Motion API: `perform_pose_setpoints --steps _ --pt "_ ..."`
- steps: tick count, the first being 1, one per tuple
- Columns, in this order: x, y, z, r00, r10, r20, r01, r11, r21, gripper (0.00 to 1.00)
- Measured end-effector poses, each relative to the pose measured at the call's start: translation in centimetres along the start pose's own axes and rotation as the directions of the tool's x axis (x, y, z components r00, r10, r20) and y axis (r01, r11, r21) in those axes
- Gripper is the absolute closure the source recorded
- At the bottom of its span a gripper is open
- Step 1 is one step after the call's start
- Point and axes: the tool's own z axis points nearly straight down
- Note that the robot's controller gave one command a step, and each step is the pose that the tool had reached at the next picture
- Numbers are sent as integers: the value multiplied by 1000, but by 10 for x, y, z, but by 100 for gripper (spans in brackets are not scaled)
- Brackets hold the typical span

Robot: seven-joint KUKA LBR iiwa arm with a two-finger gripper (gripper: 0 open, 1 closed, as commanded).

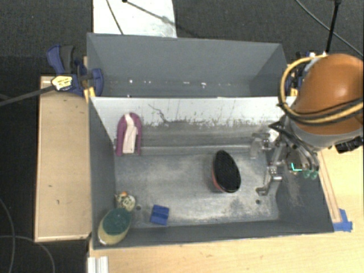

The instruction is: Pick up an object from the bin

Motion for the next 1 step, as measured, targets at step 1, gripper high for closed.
perform_pose_setpoints --steps 1 --pt "8 34 129 999 38 -1 -38 999 -1 0"
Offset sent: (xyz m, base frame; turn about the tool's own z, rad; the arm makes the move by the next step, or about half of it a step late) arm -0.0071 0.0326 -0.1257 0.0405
